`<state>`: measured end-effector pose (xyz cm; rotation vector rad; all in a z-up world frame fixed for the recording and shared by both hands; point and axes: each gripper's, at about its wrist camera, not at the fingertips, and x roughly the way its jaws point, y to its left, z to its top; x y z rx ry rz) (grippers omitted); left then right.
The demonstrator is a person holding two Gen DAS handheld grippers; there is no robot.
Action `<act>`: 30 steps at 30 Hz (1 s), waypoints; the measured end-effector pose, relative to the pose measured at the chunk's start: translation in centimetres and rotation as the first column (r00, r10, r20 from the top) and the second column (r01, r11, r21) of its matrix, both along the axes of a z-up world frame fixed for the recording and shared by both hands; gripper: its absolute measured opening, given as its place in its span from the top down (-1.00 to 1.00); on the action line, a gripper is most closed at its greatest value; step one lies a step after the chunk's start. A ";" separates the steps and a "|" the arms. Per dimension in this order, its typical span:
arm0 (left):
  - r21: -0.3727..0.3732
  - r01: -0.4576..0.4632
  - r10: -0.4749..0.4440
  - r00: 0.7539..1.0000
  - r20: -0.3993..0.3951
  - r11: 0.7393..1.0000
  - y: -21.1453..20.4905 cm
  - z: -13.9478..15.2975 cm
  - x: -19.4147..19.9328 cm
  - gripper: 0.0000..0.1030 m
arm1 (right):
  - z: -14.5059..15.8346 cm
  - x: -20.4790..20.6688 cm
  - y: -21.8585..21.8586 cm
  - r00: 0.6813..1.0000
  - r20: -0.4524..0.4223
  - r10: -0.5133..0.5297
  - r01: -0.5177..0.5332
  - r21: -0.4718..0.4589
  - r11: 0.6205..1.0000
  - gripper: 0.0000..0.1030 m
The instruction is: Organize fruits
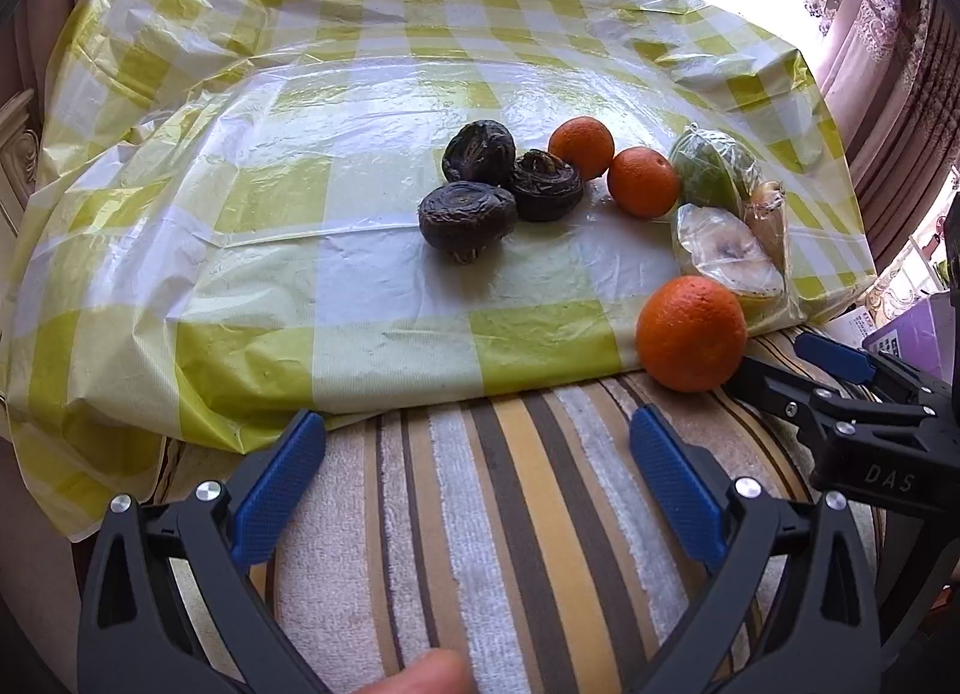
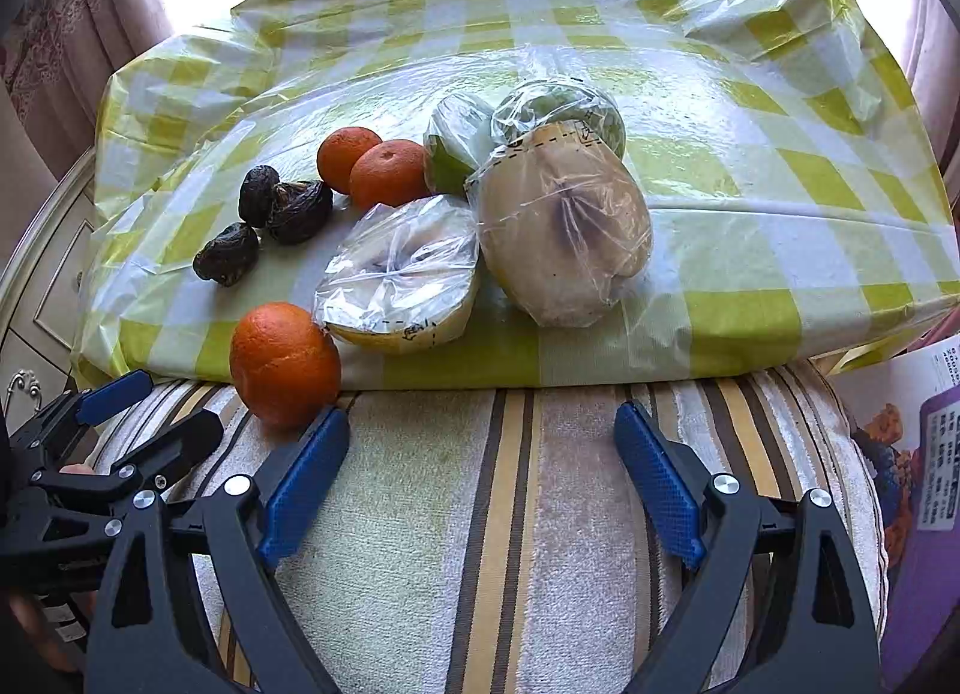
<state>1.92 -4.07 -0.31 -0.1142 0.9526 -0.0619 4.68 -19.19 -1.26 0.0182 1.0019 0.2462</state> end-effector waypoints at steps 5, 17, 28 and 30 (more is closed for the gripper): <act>0.003 -0.004 0.004 1.000 0.000 1.000 -0.1 0.0 -0.1 -0.97 | 0.1 0.0 -0.1 1.000 0.000 0.001 -0.001 0.000 1.000 -0.70; 0.012 -0.010 0.010 1.000 0.001 1.000 -0.1 0.0 -0.2 -0.97 | 0.1 0.0 0.0 1.000 -0.002 0.003 -0.003 -0.001 1.000 -0.70; 0.006 -0.018 0.018 1.000 -0.006 1.000 -0.1 -0.1 -0.1 -0.97 | 0.1 0.1 0.0 1.000 -0.002 0.003 -0.003 -0.001 1.000 -0.70; 0.003 -0.021 0.021 1.000 -0.007 1.000 -0.1 -0.1 -0.1 -0.97 | 0.1 0.1 0.0 1.000 -0.002 0.003 -0.003 0.000 1.000 -0.70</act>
